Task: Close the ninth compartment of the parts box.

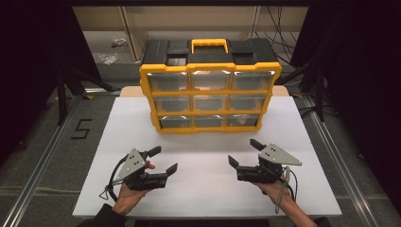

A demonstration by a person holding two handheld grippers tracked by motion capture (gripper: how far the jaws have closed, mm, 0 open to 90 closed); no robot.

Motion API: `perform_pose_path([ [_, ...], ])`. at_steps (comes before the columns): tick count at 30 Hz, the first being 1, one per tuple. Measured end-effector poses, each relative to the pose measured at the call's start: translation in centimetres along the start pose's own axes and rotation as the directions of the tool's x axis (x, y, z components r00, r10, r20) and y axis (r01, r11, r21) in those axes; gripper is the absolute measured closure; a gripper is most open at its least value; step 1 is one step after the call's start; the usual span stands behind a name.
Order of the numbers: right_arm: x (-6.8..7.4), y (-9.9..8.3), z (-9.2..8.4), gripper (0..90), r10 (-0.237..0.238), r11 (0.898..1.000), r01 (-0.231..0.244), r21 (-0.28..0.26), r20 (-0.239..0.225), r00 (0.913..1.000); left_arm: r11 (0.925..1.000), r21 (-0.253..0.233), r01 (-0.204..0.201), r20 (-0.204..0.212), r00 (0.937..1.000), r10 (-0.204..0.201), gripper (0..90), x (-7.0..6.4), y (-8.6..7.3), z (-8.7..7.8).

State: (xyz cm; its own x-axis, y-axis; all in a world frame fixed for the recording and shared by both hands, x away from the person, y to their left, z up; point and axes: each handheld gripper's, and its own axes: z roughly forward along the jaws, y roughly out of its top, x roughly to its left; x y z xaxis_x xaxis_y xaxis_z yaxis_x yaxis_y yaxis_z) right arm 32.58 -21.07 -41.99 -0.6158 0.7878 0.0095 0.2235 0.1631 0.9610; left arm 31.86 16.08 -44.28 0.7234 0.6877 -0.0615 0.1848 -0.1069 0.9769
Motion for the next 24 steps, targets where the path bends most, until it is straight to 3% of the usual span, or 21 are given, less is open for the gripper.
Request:
perform_pose_path([
  [24, -0.12, -0.45, -0.6, 7.3, -0.011, 1.0, 0.011, 0.006, -0.002, 0.9999, 1.0, -0.009, -0.001, 0.001, 1.0, 0.001, 16.9, 0.01, 0.01, -0.01],
])
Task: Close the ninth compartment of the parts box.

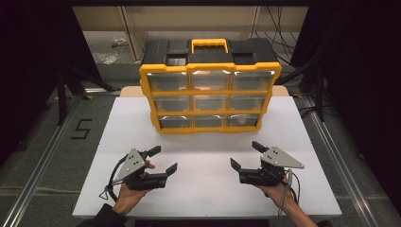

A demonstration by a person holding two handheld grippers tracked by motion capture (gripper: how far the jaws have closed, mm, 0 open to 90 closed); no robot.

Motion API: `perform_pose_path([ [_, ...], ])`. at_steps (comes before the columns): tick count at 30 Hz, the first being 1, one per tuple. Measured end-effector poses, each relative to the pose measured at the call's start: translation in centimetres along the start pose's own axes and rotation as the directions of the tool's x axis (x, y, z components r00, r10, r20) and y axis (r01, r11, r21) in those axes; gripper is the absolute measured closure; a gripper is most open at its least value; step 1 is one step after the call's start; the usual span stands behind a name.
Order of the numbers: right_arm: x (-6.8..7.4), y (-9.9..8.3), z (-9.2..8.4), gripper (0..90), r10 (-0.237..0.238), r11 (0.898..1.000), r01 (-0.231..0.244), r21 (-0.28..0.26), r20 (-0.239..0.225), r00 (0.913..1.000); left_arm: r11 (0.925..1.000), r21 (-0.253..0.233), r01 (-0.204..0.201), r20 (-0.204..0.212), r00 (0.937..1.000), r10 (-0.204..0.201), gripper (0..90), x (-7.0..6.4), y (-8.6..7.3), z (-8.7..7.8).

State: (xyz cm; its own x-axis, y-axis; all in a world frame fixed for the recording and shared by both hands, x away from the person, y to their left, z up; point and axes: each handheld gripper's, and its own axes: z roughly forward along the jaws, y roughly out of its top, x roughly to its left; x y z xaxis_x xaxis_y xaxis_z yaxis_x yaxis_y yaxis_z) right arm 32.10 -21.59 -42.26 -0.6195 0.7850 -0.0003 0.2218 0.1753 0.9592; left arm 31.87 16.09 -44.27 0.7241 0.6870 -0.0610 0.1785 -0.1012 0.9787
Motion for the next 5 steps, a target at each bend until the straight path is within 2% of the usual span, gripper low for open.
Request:
perform_pose_path([
  [5, -0.03, 0.01, 0.01, 7.4, 0.0, 1.0, 0.0, -0.001, 0.001, 1.0, 1.0, -0.001, 0.001, 0.001, 1.0, -0.001, 16.8, 0.02, 0.01, 0.0],
])
